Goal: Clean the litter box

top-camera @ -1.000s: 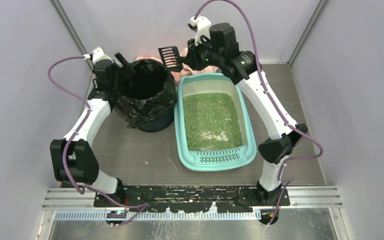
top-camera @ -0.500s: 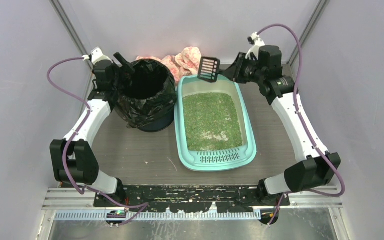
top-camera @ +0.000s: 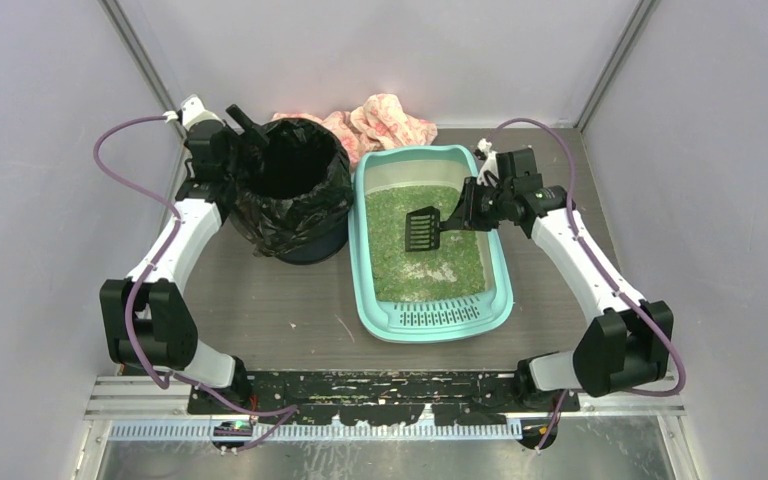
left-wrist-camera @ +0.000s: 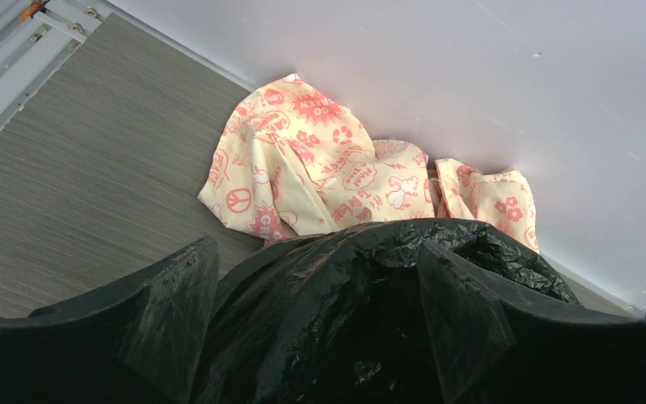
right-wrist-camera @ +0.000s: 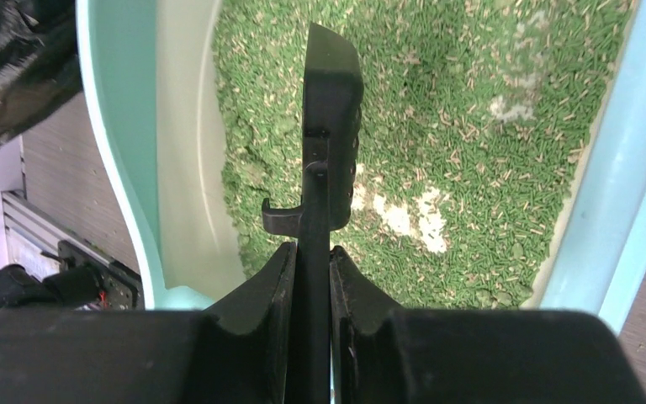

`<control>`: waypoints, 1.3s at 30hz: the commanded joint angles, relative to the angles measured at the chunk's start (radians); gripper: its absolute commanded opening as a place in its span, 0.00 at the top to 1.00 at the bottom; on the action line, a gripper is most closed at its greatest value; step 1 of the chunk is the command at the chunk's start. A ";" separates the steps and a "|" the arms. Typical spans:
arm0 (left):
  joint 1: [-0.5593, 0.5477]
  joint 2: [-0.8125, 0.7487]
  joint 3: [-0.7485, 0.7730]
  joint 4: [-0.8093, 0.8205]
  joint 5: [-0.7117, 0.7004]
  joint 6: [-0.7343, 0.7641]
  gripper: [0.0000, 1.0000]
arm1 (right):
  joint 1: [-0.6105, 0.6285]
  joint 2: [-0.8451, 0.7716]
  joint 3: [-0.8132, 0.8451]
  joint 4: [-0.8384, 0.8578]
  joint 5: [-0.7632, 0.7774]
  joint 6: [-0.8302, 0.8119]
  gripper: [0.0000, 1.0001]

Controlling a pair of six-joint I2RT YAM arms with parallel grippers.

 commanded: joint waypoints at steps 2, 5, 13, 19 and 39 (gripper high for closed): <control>-0.004 0.000 -0.024 -0.032 0.011 -0.012 0.13 | 0.003 0.031 -0.011 -0.037 -0.063 -0.079 0.99; -0.004 -0.008 -0.031 -0.036 0.004 -0.006 0.13 | 0.003 0.068 -0.023 -0.070 -0.067 -0.102 0.99; -0.004 -0.010 -0.031 -0.036 -0.001 0.004 0.13 | 0.003 0.190 -0.018 -0.099 -0.111 -0.108 0.99; -0.005 -0.006 -0.025 -0.036 -0.002 0.009 0.13 | 0.002 0.260 0.009 -0.074 -0.124 -0.101 0.99; -0.004 0.009 -0.013 -0.032 0.004 0.018 0.13 | 0.003 0.401 -0.015 0.184 -0.431 0.046 0.99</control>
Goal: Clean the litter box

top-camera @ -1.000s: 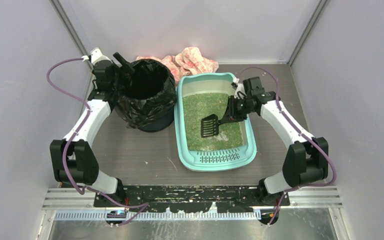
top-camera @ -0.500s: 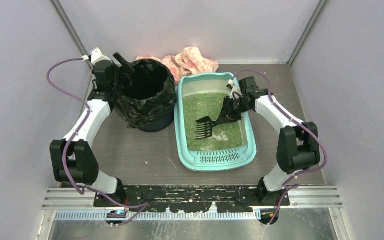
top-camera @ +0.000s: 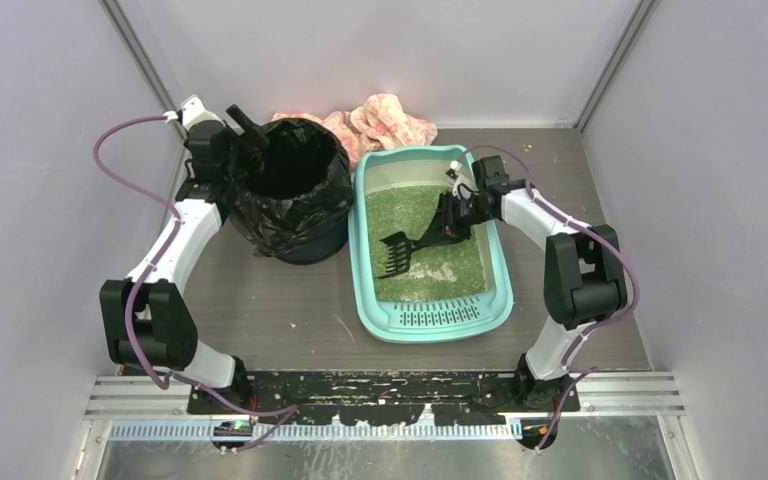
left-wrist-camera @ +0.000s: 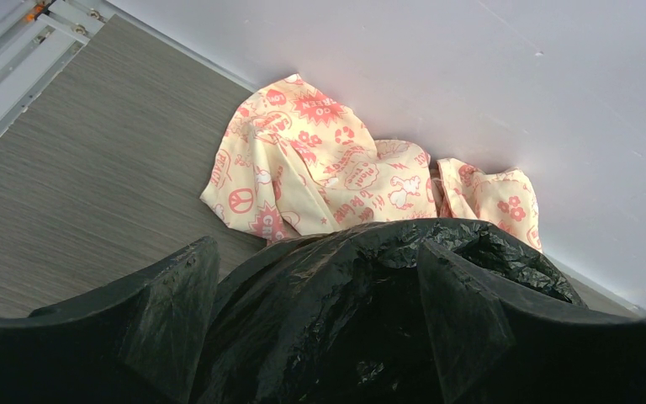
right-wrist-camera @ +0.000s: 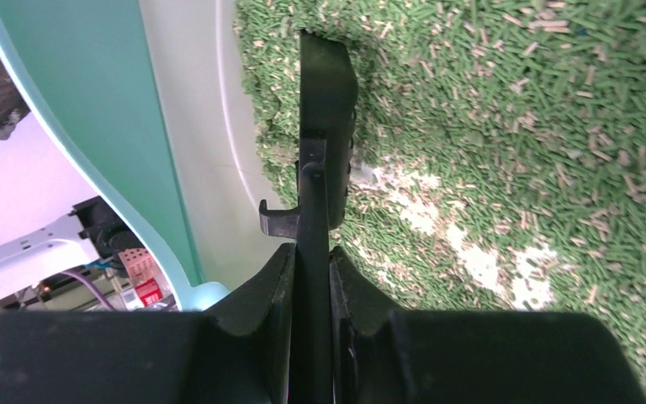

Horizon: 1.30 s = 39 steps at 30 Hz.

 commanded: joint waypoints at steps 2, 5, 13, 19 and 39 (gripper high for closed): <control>-0.004 0.015 -0.008 -0.031 0.012 0.011 0.14 | 0.010 0.012 -0.036 0.147 -0.116 0.063 0.99; -0.005 0.018 -0.007 -0.028 0.018 0.008 0.14 | 0.010 0.002 -0.036 0.151 -0.130 0.073 0.99; -0.005 0.022 -0.017 -0.017 0.026 0.000 0.14 | -0.030 -0.057 -0.044 0.121 -0.131 0.061 0.99; -0.006 0.020 -0.026 -0.019 0.022 -0.003 0.14 | -0.082 -0.103 -0.041 0.077 -0.131 0.041 0.99; -0.011 0.035 -0.004 -0.026 0.031 -0.007 0.14 | -0.152 -0.203 0.005 -0.002 -0.115 0.015 0.99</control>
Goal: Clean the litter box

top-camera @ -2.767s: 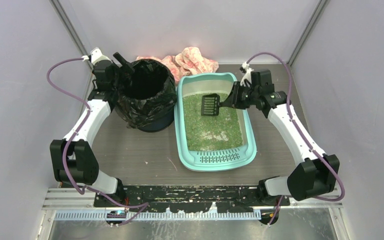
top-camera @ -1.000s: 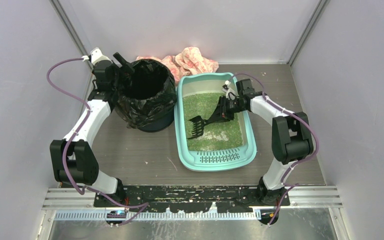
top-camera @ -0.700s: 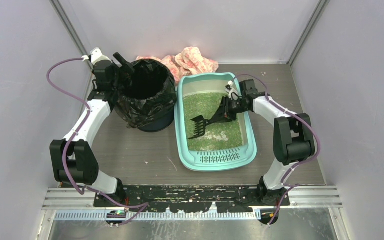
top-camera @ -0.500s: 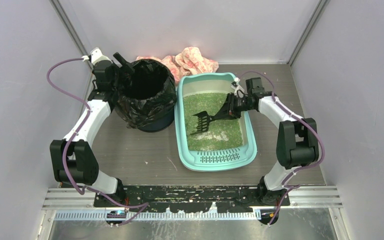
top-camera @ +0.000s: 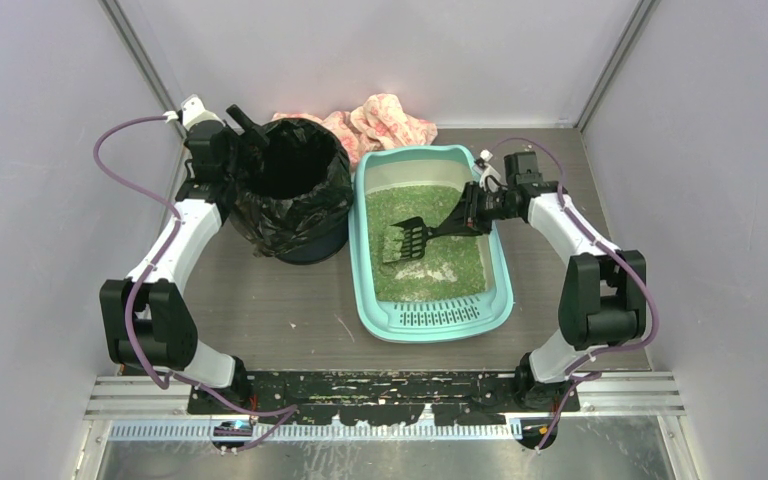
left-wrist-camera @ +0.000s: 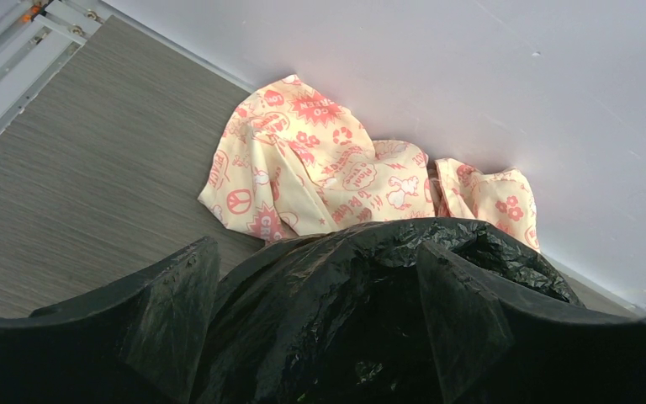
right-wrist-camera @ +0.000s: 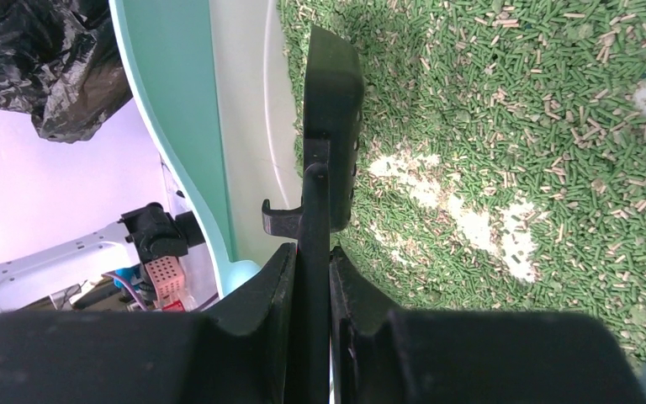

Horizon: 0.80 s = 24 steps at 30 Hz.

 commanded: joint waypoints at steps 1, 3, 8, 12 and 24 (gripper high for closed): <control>-0.011 0.038 0.000 -0.032 0.026 -0.010 0.14 | -0.019 -0.071 0.058 -0.005 -0.030 -0.009 0.99; -0.012 0.045 0.004 -0.028 0.030 -0.015 0.14 | -0.021 -0.073 0.080 -0.013 -0.032 -0.006 0.99; -0.017 0.064 0.024 -0.024 0.038 -0.024 0.14 | -0.020 -0.080 0.106 -0.005 -0.034 0.009 0.99; -0.019 0.070 0.030 -0.024 0.038 -0.024 0.14 | -0.023 -0.087 0.100 -0.022 -0.025 -0.011 0.99; -0.019 0.066 0.015 -0.029 0.033 -0.017 0.14 | -0.012 -0.094 0.097 -0.297 0.168 -0.242 0.99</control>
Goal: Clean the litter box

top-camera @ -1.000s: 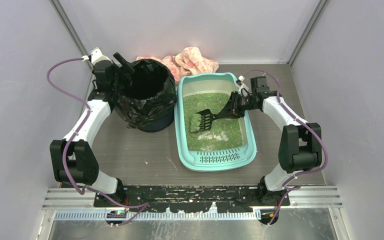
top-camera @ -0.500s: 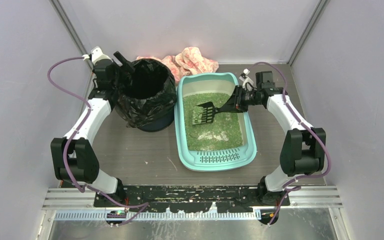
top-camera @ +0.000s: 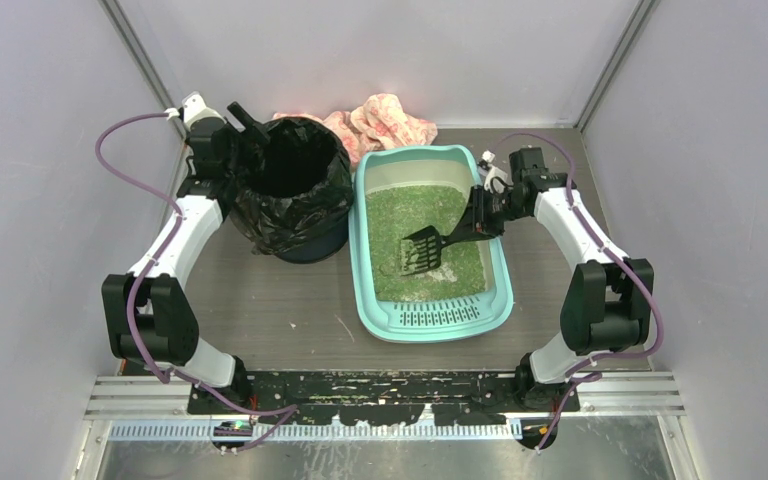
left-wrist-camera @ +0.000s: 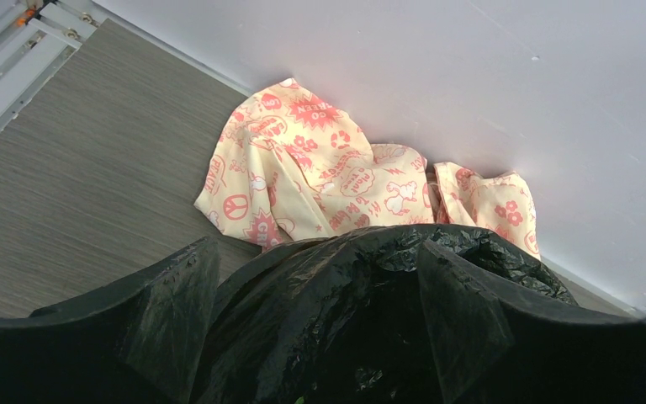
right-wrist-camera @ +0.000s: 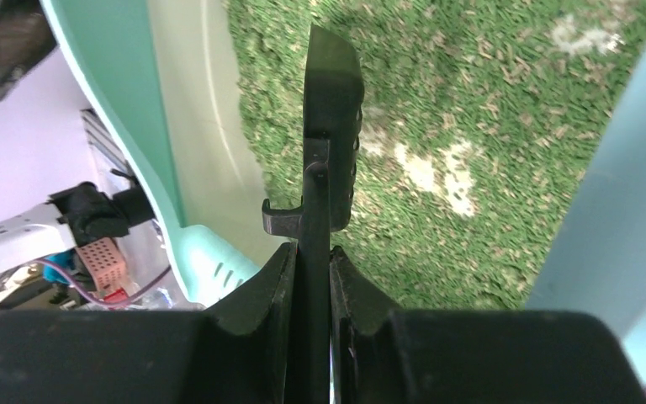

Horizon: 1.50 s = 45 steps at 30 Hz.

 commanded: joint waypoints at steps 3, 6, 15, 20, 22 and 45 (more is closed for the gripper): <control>-0.018 0.039 -0.015 -0.029 0.035 -0.021 0.14 | 0.029 -0.026 0.027 -0.087 0.123 -0.110 0.99; -0.018 0.038 -0.015 -0.028 0.037 -0.021 0.14 | 0.056 0.009 0.040 -0.086 0.135 -0.117 0.99; -0.018 0.023 -0.021 -0.045 0.019 -0.002 0.14 | 0.142 0.080 0.057 -0.068 0.134 -0.120 0.99; -0.018 0.030 -0.014 -0.039 0.028 -0.008 0.14 | 0.159 0.115 0.077 -0.019 0.089 -0.092 0.99; -0.018 0.035 -0.009 -0.039 0.030 -0.008 0.14 | 0.159 0.129 0.082 0.006 0.062 -0.073 0.99; -0.018 0.052 0.030 -0.039 0.034 0.022 0.14 | 0.212 0.111 -0.020 0.283 -0.075 0.174 0.99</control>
